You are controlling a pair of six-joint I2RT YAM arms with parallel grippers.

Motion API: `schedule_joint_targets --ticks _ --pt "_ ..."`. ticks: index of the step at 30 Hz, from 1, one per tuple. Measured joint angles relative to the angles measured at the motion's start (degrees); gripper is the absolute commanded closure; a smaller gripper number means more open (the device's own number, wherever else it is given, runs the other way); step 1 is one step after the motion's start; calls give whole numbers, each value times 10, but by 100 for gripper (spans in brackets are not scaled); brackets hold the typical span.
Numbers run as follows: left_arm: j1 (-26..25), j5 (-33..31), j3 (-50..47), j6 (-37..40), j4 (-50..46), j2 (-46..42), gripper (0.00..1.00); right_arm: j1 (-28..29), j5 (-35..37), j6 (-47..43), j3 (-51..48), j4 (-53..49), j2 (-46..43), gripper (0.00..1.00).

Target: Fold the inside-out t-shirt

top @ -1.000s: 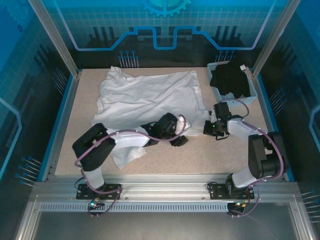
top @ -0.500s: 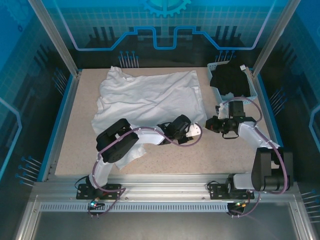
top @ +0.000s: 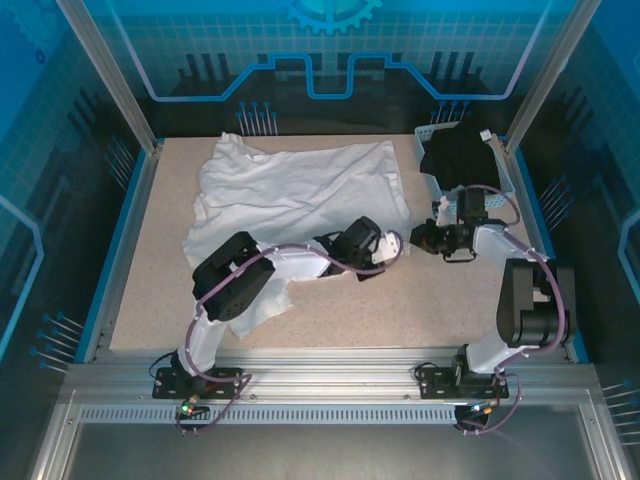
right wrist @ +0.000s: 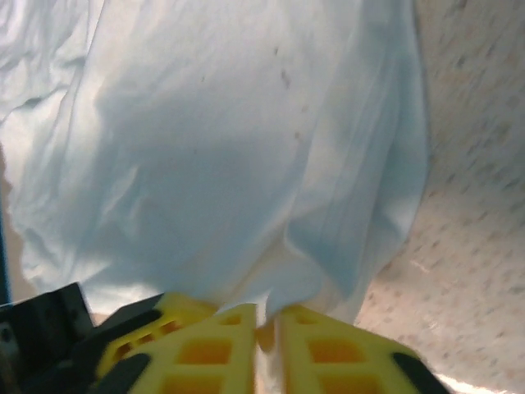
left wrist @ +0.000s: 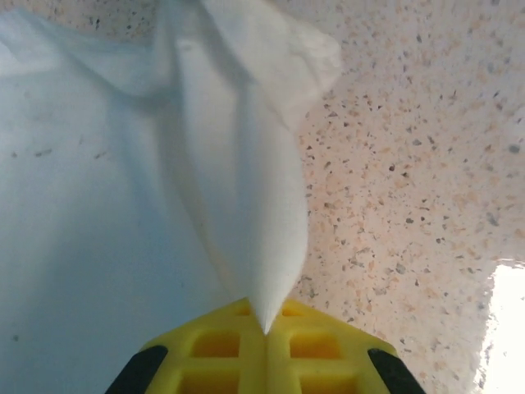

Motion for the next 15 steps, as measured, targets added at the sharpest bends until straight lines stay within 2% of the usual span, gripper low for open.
schedule_joint_targets --ticks 3,7,11,15 --pt "30 68 29 -52 -28 0 100 8 42 -7 9 1 -3 65" --pt "62 142 41 -110 -47 0 100 22 83 -18 -7 1 -32 57" --pt "75 192 41 -148 -57 4 100 45 108 -23 -50 7 -79 50" --pt "76 221 44 -171 -63 15 100 79 117 -21 -89 23 -100 39"
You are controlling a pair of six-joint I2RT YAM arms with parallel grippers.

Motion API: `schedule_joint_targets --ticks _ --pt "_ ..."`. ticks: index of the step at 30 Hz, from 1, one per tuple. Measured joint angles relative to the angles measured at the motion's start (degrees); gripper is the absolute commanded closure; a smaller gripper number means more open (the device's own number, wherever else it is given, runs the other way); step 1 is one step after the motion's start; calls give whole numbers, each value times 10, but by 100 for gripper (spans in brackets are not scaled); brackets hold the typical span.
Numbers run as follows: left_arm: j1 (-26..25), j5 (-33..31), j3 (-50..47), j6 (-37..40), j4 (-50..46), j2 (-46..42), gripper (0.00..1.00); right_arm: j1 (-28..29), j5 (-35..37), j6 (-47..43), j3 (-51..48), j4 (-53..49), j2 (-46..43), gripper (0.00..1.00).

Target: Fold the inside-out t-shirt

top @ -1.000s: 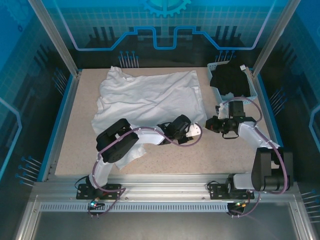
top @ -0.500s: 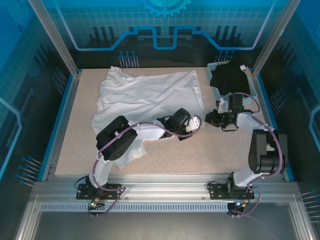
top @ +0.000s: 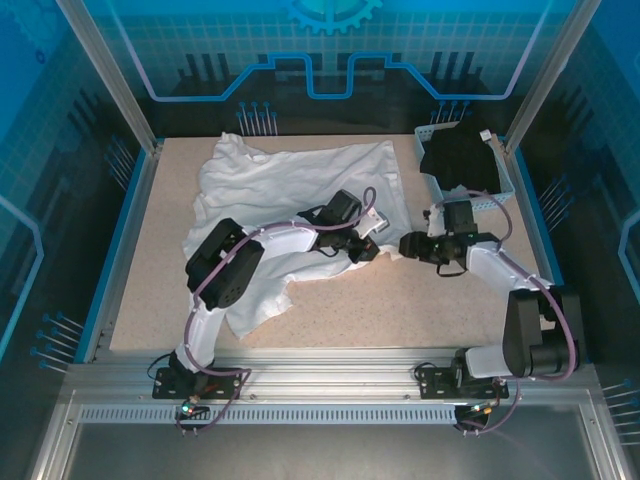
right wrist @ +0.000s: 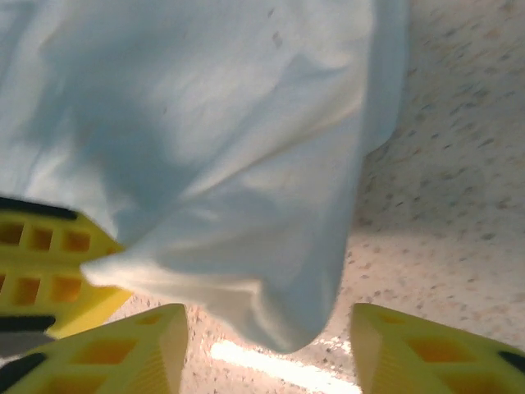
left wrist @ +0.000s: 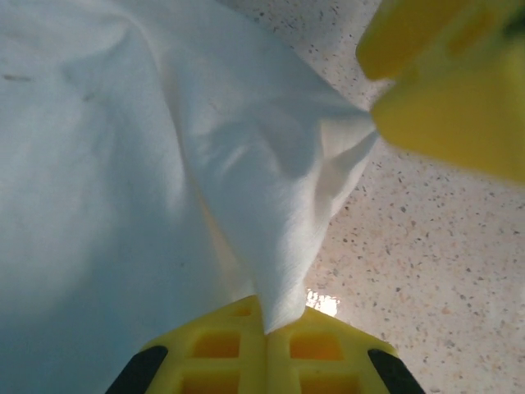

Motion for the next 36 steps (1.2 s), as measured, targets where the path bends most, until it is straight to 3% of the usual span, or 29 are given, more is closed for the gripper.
schedule_joint_targets --ticks 8,14,17,21,25,31,36 --pt "1 27 0 -19 -3 6 100 26 -1 31 -53 52 0 36" --pt "3 38 0 -31 -3 6 100 26 -21 70 -58 122 50 39" --pt "3 41 0 -31 -3 6 100 26 -30 83 -58 147 81 50" --pt "3 42 0 -31 -3 6 100 19 -33 87 -57 155 95 76" --pt "6 50 0 -33 -3 6 100 0 -16 79 -43 140 92 91" --pt "16 81 0 -57 2 6 100 -5 15 43 7 75 69 99" --pt "34 114 0 -100 29 6 100 -5 3 2 91 18 80 95"
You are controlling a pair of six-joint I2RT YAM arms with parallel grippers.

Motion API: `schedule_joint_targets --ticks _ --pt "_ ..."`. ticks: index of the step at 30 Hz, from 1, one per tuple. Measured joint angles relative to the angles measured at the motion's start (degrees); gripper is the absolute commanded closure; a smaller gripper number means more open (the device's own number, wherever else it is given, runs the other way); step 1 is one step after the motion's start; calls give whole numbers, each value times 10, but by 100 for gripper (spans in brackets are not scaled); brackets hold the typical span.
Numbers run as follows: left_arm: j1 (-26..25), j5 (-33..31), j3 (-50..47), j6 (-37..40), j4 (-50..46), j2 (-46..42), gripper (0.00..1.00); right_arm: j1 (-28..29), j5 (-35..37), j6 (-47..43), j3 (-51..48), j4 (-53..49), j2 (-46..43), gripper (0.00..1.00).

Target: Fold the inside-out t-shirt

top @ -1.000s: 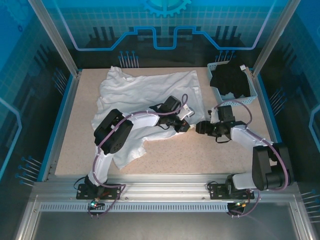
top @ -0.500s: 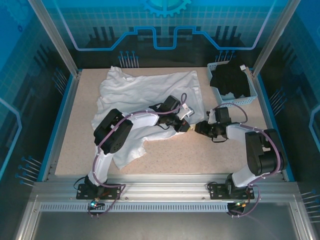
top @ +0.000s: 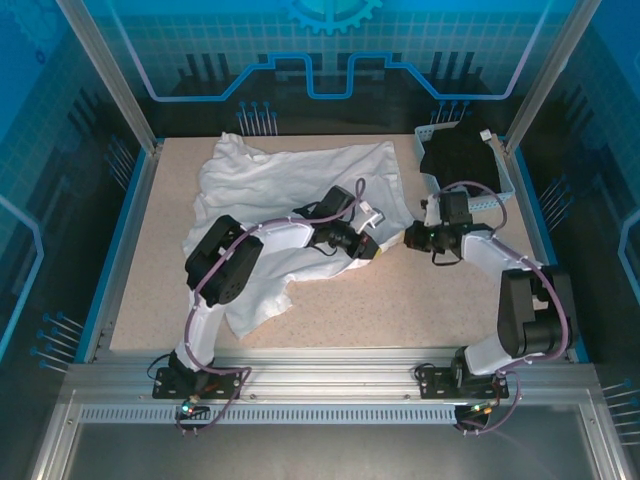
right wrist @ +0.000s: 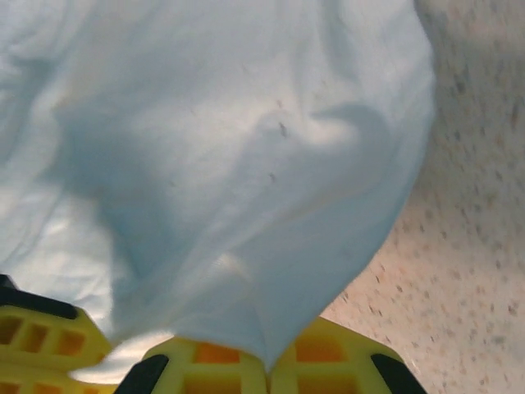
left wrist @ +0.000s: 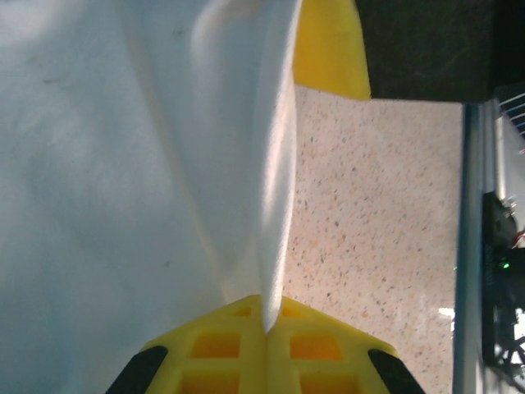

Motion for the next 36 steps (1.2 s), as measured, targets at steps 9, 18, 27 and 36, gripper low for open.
schedule_joint_targets --ticks 9,18,27,36 --pt "42 34 -1 -101 63 16 100 14 -12 -35 172 -57 155 81" --pt "52 35 -1 -155 60 50 100 28 31 -69 193 -78 158 65" --pt "53 21 -8 -158 62 50 80 71 47 -90 172 -85 141 58" --pt "53 -9 -85 -170 74 -3 50 70 63 -97 172 -94 137 57"
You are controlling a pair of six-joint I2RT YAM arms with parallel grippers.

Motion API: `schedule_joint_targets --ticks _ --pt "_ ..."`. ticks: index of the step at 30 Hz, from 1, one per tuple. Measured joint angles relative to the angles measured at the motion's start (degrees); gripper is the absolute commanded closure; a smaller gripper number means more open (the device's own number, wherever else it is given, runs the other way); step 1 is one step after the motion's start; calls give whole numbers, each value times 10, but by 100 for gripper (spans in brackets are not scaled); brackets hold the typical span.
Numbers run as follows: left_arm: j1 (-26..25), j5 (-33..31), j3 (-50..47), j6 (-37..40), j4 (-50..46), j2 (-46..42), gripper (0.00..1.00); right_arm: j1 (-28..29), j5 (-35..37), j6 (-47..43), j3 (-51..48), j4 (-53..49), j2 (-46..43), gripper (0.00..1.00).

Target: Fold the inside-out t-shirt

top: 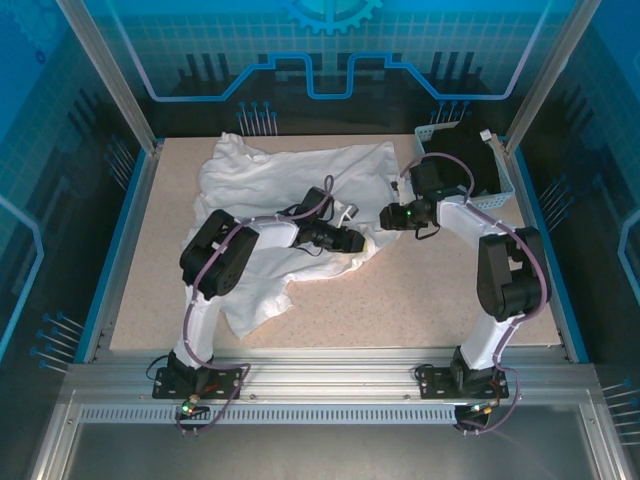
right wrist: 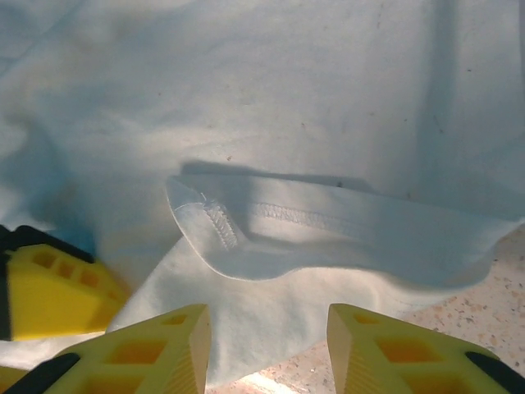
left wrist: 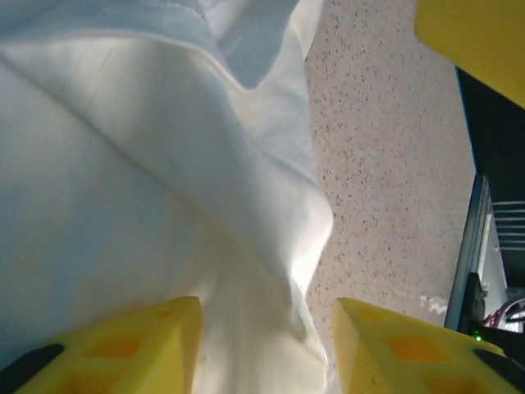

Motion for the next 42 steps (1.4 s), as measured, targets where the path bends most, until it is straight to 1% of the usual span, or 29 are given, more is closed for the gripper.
schedule_joint_targets --ticks 6,9,12,16,21,28,32,37,42 --pt "0 -15 -92 -14 29 -58 49 7 13 -44 0 -4 -9 53" --pt "0 -26 -132 -27 53 -82 51 30 35 -85 8 -13 -2 51" --pt "0 -32 -157 -41 82 -93 52 61 59 -125 36 -24 23 50" --pt "0 -43 -175 -54 115 -96 53 86 83 -160 81 -35 70 50" --pt "0 -50 -194 -62 144 -98 53 90 106 -181 129 -56 127 52" --pt "-1 -56 -201 -65 150 -103 53 99 123 -196 191 -85 183 55" --pt "-1 -56 -201 -65 152 -103 54 102 124 -203 221 -102 202 62" --pt "-1 -56 -204 -65 154 -103 54 102 124 -211 250 -120 222 81" --pt "-1 -56 -204 -64 153 -104 54 101 125 -208 258 -135 225 94"
